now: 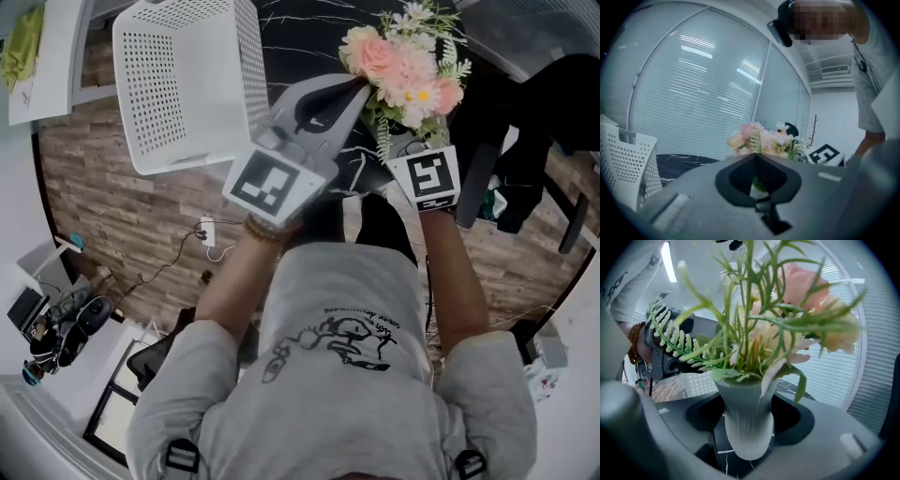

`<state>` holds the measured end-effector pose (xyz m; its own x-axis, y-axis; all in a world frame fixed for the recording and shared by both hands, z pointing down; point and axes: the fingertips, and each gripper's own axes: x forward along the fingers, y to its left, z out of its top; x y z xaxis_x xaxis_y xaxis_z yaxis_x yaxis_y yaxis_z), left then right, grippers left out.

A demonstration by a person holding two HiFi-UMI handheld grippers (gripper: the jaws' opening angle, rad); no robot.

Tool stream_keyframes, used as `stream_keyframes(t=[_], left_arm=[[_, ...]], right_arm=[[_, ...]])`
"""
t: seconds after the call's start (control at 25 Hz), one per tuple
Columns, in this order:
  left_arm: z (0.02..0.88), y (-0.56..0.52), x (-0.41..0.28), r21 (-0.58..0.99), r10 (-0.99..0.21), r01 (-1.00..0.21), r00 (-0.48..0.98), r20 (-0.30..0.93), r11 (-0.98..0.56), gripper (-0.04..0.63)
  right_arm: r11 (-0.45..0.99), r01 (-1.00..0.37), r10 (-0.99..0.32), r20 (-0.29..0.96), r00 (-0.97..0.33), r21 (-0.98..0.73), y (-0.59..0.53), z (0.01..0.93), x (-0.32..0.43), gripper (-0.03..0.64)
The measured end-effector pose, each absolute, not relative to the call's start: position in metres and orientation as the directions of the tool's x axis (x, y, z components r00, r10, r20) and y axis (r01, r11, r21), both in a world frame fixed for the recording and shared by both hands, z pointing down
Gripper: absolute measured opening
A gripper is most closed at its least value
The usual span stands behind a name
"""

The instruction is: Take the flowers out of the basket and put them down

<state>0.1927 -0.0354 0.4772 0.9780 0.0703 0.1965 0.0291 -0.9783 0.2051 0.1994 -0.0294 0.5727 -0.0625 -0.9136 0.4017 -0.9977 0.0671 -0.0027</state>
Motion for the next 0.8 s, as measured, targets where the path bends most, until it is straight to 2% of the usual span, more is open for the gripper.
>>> stream_keyframes(t=[0.8], left_arm=[[0.4824, -0.0360, 0.1874, 0.212, 0.063, 0.019, 0.978, 0.199, -0.977, 0.003]], right_arm=[[0.049, -0.999, -0.921, 0.387, -0.050, -0.014, -0.0297, 0.5792, 0.1974, 0.324]])
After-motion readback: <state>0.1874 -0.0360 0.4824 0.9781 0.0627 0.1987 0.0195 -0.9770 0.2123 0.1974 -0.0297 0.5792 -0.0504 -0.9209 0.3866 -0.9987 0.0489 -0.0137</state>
